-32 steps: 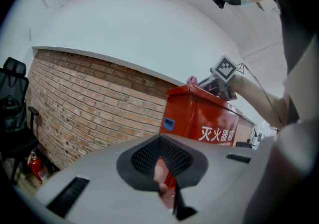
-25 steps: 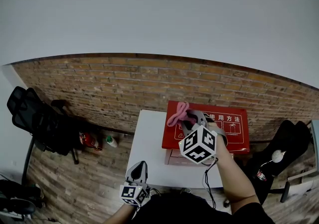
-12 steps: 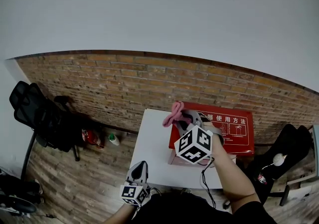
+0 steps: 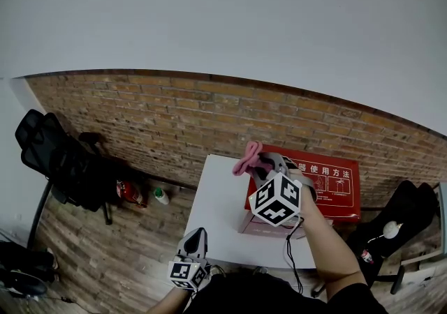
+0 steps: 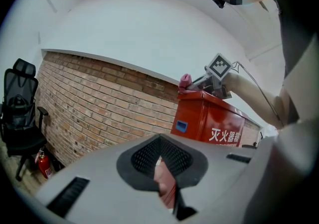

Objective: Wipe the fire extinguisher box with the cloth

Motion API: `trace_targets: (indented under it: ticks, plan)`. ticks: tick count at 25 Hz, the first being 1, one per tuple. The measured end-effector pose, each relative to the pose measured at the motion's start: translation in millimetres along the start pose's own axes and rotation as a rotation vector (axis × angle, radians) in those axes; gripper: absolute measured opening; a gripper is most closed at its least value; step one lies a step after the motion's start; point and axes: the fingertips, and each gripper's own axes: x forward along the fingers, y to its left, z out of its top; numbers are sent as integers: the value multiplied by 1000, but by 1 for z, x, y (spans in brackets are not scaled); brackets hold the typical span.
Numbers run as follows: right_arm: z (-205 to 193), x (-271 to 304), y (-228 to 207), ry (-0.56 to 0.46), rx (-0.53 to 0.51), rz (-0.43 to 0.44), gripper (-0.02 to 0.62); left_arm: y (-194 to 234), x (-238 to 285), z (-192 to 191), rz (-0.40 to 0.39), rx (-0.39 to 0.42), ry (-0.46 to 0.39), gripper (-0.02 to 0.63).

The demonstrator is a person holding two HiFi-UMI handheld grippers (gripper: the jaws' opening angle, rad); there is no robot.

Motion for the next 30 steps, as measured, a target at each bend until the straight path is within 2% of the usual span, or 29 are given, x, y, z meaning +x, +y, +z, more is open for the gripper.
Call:
trace_targets:
  ticks: [16,30]
  plan:
    - [-2,31,-40,20,37,-51,84,6,1,10,26,-5,-27,17]
    - [-30,14,-51,28,79,-66,84,-8,10,12,6,9,-22,17]
